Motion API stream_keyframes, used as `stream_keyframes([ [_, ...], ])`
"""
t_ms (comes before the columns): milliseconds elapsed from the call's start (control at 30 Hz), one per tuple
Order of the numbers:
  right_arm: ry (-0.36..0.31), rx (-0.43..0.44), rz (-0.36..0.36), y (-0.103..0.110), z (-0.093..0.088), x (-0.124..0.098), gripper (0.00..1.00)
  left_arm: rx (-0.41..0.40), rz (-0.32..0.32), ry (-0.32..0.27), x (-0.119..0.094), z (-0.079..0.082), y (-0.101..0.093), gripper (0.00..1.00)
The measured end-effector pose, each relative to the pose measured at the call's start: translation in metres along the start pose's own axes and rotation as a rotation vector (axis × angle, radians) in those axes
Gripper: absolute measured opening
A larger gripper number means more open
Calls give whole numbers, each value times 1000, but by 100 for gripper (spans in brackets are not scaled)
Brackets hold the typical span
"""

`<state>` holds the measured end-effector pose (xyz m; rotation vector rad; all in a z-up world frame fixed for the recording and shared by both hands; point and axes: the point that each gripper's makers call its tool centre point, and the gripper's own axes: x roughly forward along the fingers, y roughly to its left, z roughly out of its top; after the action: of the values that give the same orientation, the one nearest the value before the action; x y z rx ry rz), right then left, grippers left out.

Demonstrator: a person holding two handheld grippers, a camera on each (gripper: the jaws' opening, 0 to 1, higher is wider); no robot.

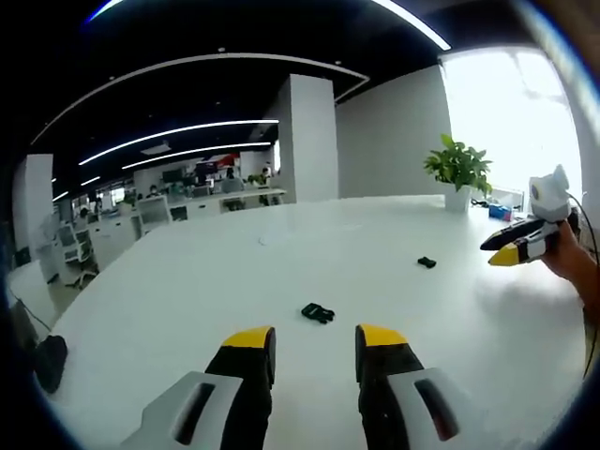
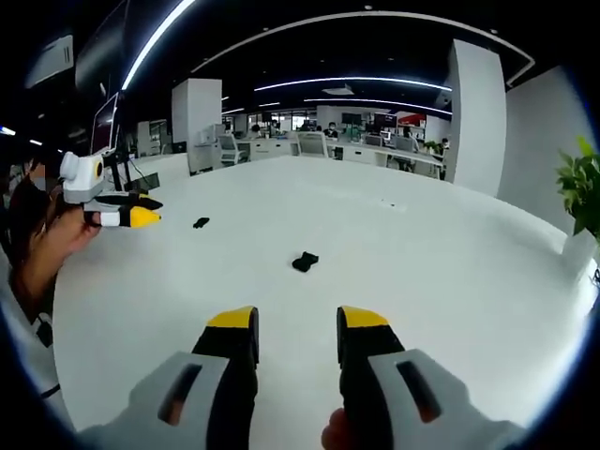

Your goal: Snap the two parts of the plastic buckle together until the buckle closes and remains connected.

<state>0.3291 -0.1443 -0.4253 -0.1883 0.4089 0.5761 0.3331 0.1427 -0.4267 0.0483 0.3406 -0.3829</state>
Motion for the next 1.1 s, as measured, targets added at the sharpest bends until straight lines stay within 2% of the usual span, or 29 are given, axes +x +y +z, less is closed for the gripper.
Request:
stream_keyframes([
  [167,1,-12,4,-1,3,2,34,21,12,13,1,2,6,34],
  [400,-10,-17,2,-3,9,3,34,25,-14,17,7,6,7,34],
  [800,-7,-28,8,-10,16,8,33,23,-8,32,12,3,19,33],
  [1100,7,-48,32,-10,19,13,33,23,-43,53,19,1,19,33],
])
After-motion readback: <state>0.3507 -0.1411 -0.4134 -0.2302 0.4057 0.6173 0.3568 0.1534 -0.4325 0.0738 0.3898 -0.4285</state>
